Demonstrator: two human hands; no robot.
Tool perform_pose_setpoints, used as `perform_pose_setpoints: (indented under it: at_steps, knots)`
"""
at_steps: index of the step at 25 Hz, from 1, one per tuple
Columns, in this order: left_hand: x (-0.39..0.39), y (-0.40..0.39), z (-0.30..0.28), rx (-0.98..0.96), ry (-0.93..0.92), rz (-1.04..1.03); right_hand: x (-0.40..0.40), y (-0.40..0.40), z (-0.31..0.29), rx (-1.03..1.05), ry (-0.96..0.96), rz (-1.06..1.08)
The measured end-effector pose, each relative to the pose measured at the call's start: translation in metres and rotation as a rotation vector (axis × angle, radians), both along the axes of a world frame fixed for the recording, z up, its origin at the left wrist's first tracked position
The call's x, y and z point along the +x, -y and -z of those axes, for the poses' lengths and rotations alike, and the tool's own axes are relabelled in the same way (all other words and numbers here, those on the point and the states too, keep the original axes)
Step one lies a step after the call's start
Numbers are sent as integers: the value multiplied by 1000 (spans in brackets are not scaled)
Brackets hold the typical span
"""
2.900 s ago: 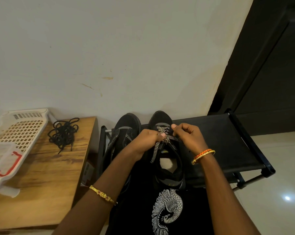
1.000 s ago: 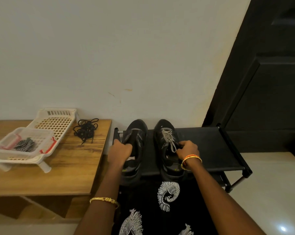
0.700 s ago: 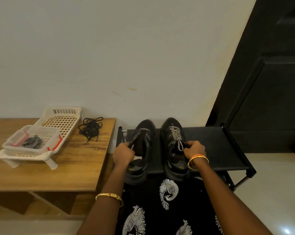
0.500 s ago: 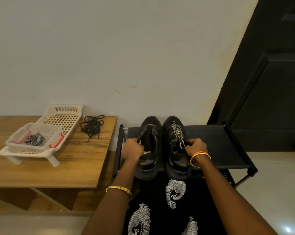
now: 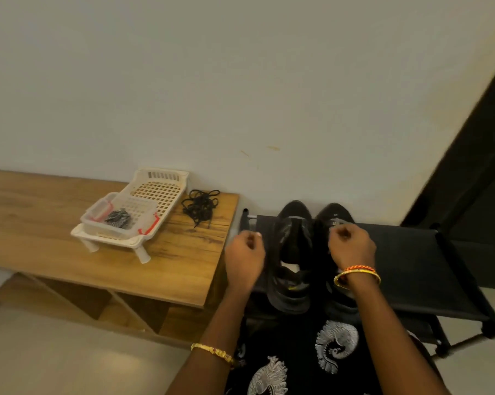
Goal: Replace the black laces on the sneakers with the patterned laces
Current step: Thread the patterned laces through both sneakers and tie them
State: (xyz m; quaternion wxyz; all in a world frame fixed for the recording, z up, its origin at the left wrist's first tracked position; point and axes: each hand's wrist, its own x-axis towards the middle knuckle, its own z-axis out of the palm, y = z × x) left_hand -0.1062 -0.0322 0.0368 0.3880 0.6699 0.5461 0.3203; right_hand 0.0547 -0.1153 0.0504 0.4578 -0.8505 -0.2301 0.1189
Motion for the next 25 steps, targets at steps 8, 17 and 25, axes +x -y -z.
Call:
perform_pose_setpoints:
  at_steps: [8,17,25]
  knots:
    - [-165,-115,4,-105,269,-833,-176,-177,-37,226,-256,-768]
    - [-201,-178,28,-146,481,-861,-276,-323,-15,-365,463,-1330]
    - [-207,-177,34,-238,570,-803,-280,-330,-9,-365,571,-1315]
